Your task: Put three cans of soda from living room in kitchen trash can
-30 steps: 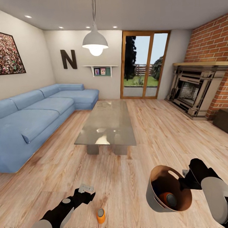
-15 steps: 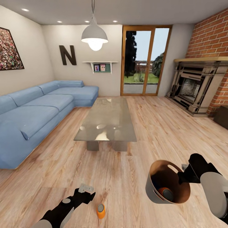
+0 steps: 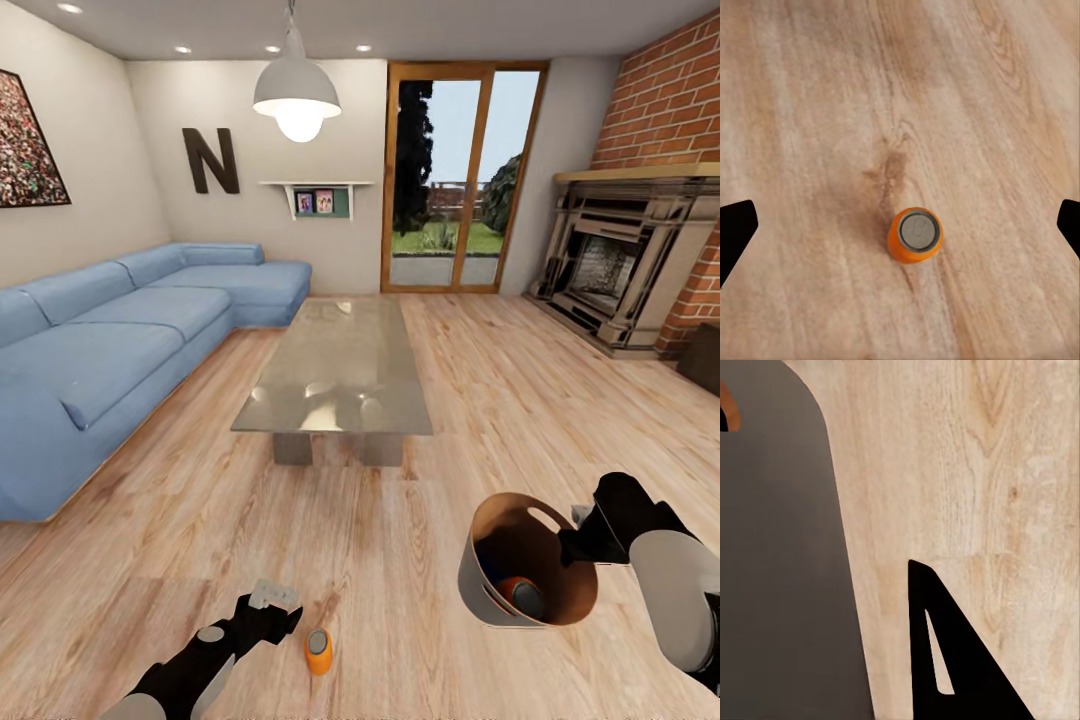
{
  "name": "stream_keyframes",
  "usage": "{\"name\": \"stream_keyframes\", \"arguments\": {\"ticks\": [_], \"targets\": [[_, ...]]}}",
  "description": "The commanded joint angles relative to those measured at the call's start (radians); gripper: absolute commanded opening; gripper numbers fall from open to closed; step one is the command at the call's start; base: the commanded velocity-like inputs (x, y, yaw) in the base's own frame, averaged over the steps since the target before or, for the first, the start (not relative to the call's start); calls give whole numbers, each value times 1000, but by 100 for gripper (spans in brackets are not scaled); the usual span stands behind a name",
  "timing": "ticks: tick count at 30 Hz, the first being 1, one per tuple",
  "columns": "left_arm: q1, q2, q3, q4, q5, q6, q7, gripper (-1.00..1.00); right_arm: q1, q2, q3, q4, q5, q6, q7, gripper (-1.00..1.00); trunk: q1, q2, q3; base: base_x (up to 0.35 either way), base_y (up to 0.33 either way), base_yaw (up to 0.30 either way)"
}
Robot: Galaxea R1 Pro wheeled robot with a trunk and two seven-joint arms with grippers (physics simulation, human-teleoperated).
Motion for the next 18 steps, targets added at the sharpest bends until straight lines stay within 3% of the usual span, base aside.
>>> {"name": "stream_keyframes", "arguments": {"ticks": [1, 10, 18], "targets": [[0, -1, 0, 0, 0, 0, 0, 100, -4, 0, -2, 1, -23, 7, 0, -100, 4, -7, -5, 0, 0, 0], [0, -9, 0, -1, 2, -2, -1, 100, -16, 2, -3, 1, -23, 7, -1, -100, 38, -70, -47, 0, 0, 0], [0, -10, 0, 0, 1, 7, -11, 100, -15, 9, -2, 1, -23, 6, -7, -100, 38, -70, -59, 73, -1, 0]]}}
